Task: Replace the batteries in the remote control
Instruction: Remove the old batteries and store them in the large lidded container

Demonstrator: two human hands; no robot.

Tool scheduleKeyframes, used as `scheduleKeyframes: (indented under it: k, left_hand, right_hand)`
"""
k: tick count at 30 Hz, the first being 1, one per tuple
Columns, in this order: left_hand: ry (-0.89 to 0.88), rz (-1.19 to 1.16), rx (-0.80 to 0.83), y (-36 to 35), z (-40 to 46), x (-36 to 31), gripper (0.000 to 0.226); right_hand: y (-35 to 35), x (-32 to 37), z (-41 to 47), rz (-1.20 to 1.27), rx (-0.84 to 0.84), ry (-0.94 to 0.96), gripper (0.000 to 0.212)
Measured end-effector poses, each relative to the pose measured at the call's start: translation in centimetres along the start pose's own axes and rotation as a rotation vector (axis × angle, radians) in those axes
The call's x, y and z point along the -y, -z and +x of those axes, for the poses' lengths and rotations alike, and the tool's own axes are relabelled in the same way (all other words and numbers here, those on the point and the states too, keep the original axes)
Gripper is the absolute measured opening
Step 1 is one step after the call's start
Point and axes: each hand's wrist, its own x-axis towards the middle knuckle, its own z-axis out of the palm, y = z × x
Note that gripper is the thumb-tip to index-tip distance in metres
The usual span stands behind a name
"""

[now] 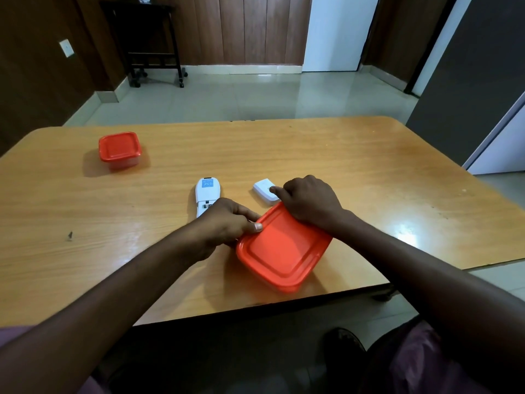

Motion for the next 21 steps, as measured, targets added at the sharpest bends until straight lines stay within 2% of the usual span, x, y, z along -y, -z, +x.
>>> scheduleKeyframes:
  k: [3, 7, 9, 11, 15, 18, 21]
  left_hand:
    - [0.059, -0.055, -0.012, -0.3, -0.1, -0.2, 0.009]
    - [0.166, -0.266, -0.007, -1.0, -0.6, -0.3, 0.014]
    - [0.200, -0.332, 0.020, -1.3, -0.9, -0.3, 0.014]
    - [0.233, -0.316, 0.048, -1.5, -1.4, -0.4, 0.025]
    - [0.152, -0.171, -0.032, -1.2, -1.5, -0.4, 0.054]
    - [0.074, -0.224, -0.153, -0.6, -0.6, -0.2, 0.043]
    - [0.109, -0.365, -0.190, -0.4, -0.1, 0.0, 0.039]
  right_hand:
    - [0.3, 0.2, -0.4, -0.138, -0.103, 0.042, 0.048]
    - [1.0, -0.4, -0.6, -0.161, -0.150, -0.026, 0.044]
    - [1.3, -1.0, -0.7, -0.122, -0.094, -0.095, 0.045]
    - [1.4, -1.4, -0.9, -0.046, 0.023, -0.140, 0.046]
    - [1.3, -1.6, -1.0, 0.115, 0.118, -0.053, 0.038]
    - [1.4, -1.8, -0.9, 0.200, 0.128, -0.010, 0.036]
    - [1.2, -1.3, -1.3, 0.198, 0.144, -0.073, 0.042]
